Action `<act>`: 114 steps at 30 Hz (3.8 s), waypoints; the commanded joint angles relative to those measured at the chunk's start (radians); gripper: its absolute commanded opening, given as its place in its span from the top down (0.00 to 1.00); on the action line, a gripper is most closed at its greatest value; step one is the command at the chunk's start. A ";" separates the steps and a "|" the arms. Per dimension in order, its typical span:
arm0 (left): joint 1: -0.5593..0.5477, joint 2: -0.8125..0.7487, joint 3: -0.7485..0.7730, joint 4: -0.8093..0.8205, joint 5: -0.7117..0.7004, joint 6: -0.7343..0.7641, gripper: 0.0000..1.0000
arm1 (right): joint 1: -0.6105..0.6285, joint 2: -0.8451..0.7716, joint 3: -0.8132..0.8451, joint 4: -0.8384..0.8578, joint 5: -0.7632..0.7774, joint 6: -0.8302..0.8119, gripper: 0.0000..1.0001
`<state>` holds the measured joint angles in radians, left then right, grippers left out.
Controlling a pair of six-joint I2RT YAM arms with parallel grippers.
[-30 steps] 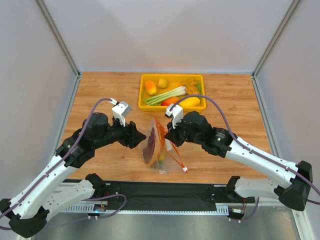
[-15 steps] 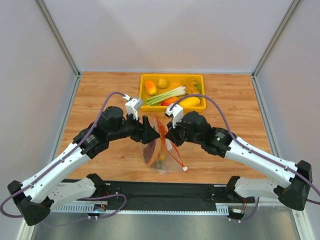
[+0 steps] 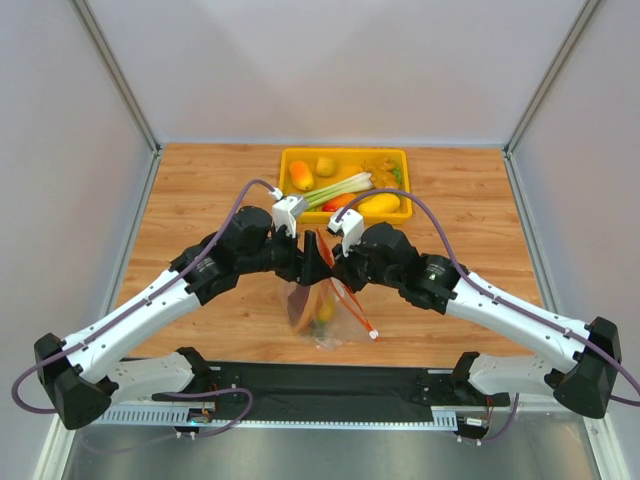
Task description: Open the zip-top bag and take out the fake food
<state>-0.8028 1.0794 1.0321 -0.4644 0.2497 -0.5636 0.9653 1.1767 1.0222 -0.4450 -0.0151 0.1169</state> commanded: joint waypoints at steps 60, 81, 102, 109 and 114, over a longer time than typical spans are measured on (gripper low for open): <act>-0.027 -0.064 0.054 -0.109 -0.067 0.037 1.00 | 0.056 -0.270 0.108 -0.110 0.186 0.131 0.41; -0.027 -0.065 0.051 -0.111 -0.064 0.041 1.00 | 0.102 -0.127 0.007 0.039 0.076 0.356 0.44; -0.027 -0.039 0.066 -0.108 -0.047 0.051 1.00 | 0.101 0.012 0.035 0.038 0.306 0.280 0.46; -0.026 -0.021 0.071 -0.108 -0.040 0.056 1.00 | 0.102 0.046 0.015 0.118 0.307 0.253 0.49; -0.027 -0.015 0.072 -0.106 -0.032 0.053 1.00 | 0.102 0.018 -0.031 0.201 0.276 0.222 0.73</act>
<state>-0.8253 1.0611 1.0725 -0.5926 0.1959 -0.5133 1.0637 1.2224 1.0065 -0.3489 0.2607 0.3695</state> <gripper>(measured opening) 0.006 0.308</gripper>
